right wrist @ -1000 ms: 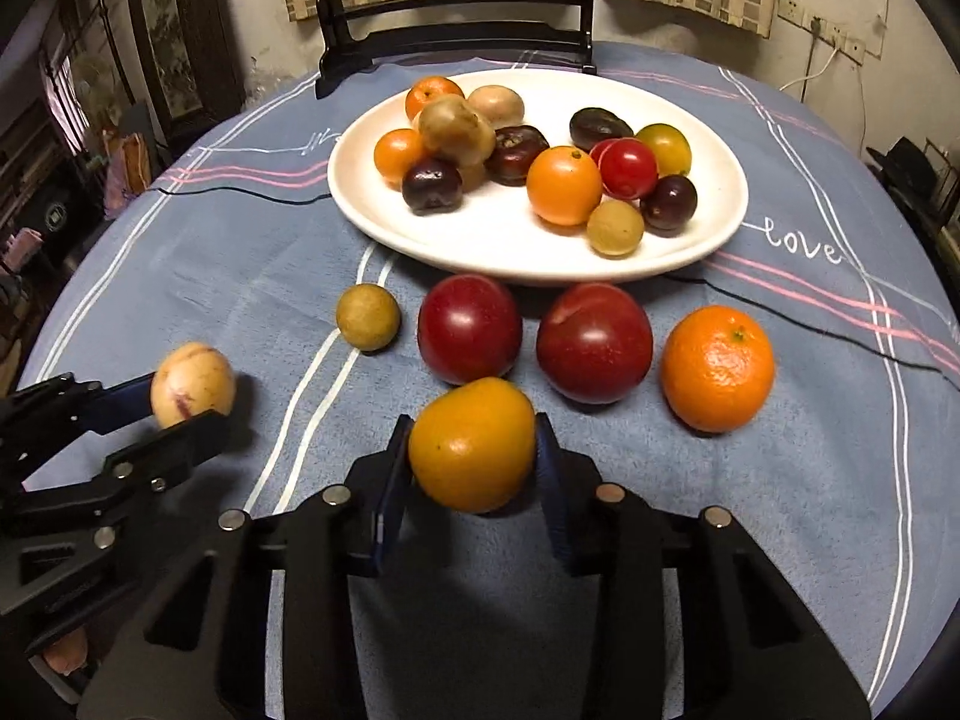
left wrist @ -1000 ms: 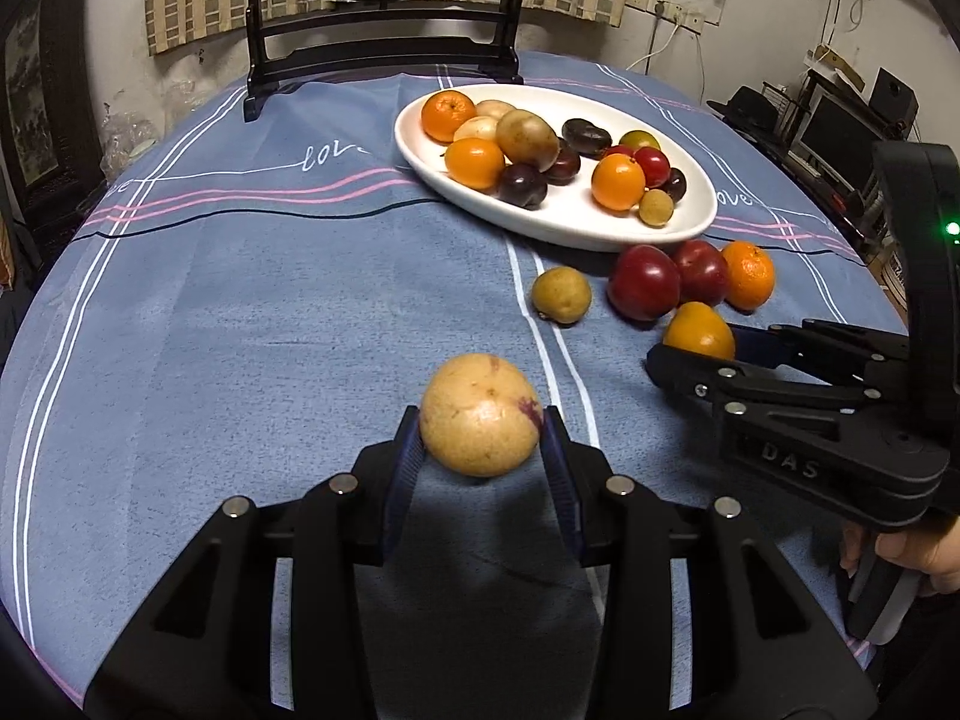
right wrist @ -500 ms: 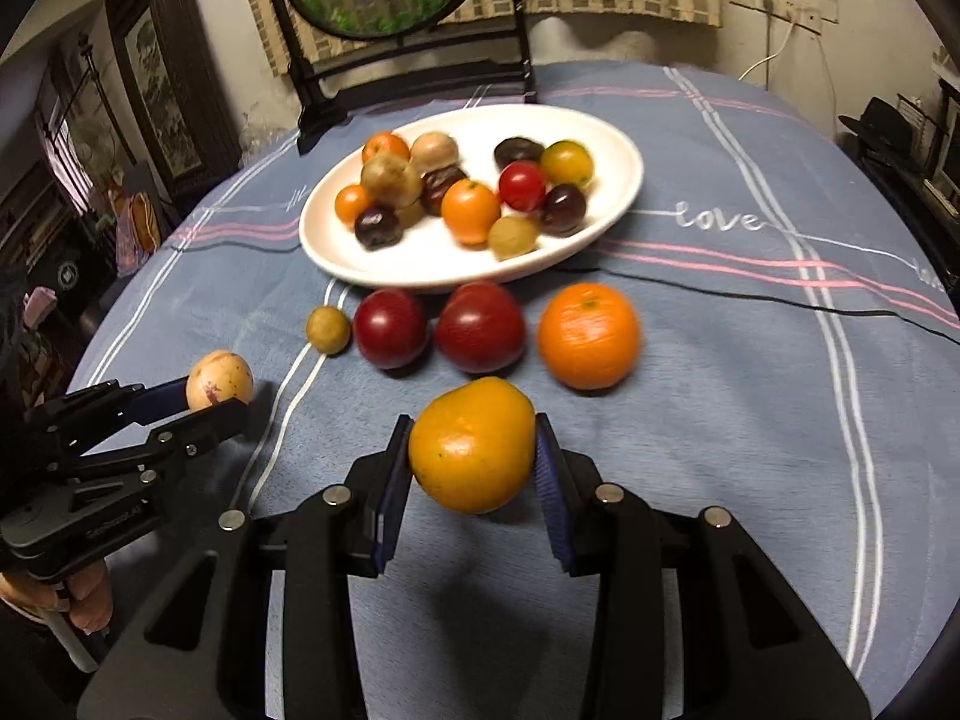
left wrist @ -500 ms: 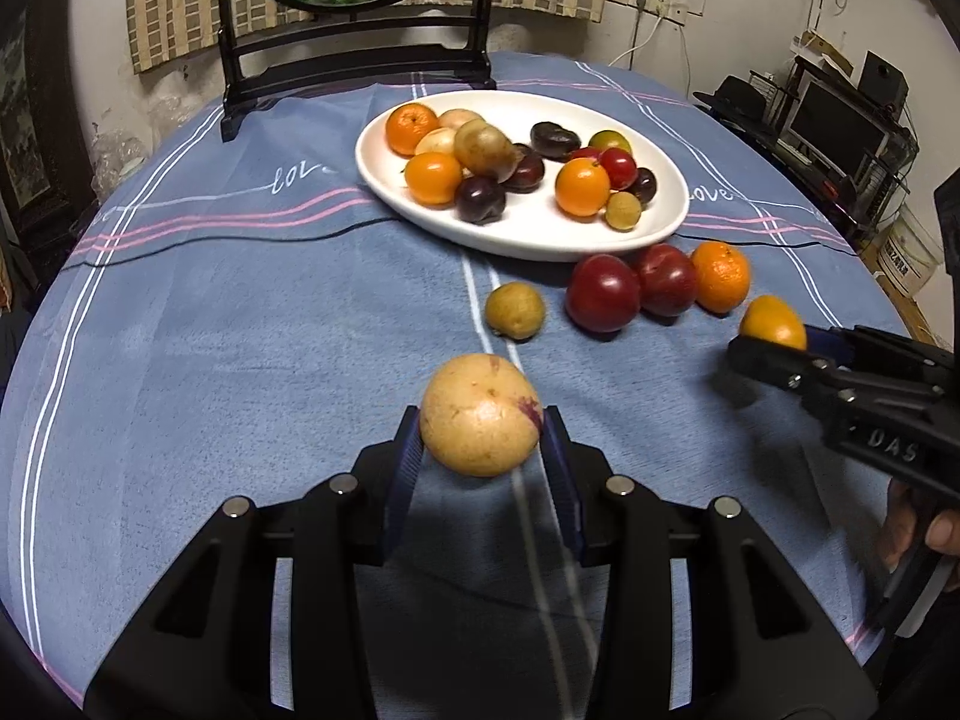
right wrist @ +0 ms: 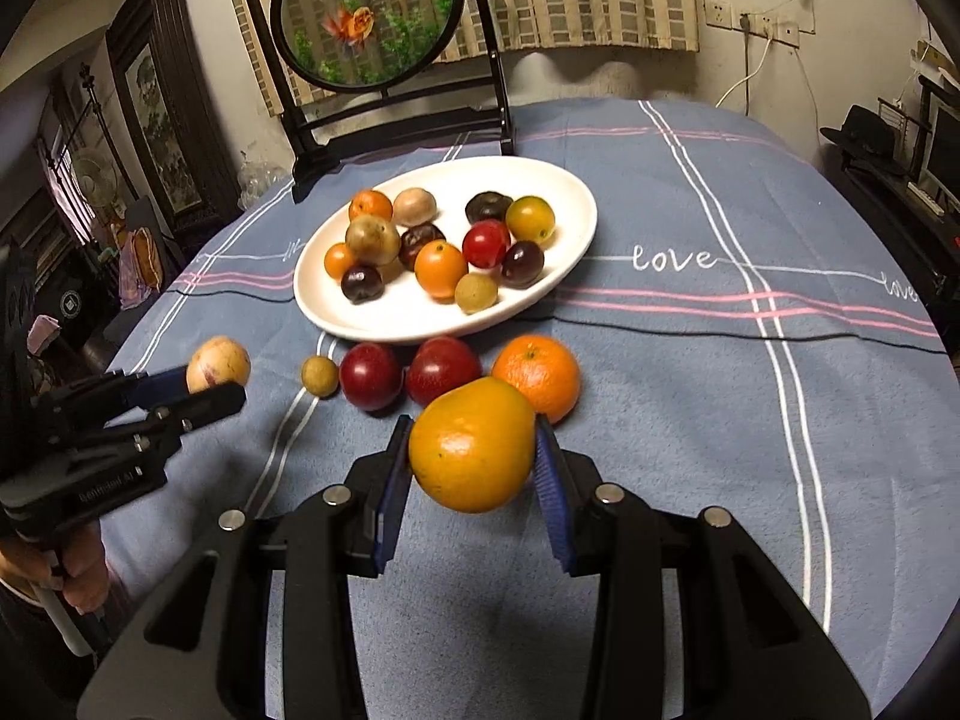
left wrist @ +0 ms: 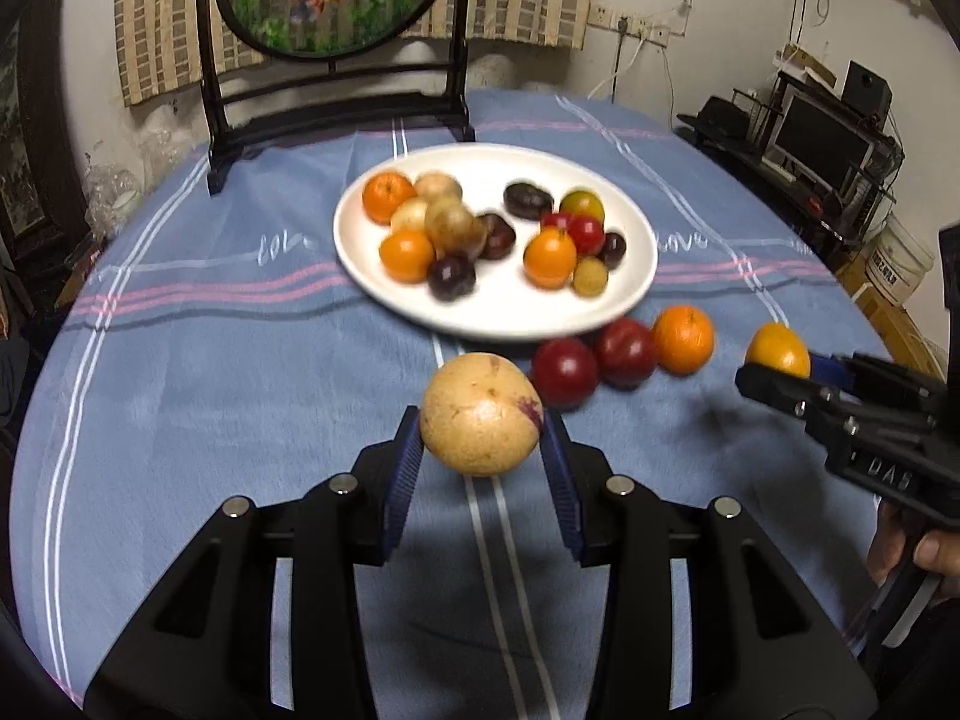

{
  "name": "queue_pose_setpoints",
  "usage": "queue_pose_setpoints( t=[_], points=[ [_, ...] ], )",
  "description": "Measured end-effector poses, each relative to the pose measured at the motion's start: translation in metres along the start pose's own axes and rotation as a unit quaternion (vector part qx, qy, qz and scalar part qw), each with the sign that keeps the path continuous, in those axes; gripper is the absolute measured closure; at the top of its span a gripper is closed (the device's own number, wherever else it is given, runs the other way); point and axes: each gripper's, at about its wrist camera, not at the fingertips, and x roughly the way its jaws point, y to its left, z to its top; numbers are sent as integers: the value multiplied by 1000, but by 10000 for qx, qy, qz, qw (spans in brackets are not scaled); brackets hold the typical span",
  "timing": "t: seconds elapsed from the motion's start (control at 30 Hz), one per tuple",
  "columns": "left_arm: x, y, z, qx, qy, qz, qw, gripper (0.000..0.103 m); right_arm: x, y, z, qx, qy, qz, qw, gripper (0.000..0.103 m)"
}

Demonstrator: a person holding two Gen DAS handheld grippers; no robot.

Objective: Organize fruits
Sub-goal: 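Place the potato on the plate with the left tool while the right tool places its fruit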

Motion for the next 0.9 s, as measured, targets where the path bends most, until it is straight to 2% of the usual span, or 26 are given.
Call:
queue_pose_setpoints(
  t=[0.2, 0.33, 0.47, 0.6, 0.9],
  points=[
    [-4, -2, 29, -11, -284, -123, 9995, 63, -8, 3, 20, 33, -431, 121, 9990, 63],
    [3, -5, 47, -141, -468, -276, 9984, 62, -1, 2, 45, 183, -546, 293, 9979, 63],
    [26, -6, 62, -311, -369, -333, 9983, 62, 11, 1, 68, 238, -584, 331, 9975, 63],
    [48, -5, 67, -388, -259, -236, 9986, 62, 23, 3, 84, 187, -561, 318, 9977, 63],
    [81, -11, 72, -299, 84, -118, 9994, 62, 64, 0, 112, 246, -251, 351, 9988, 63]
  ],
)
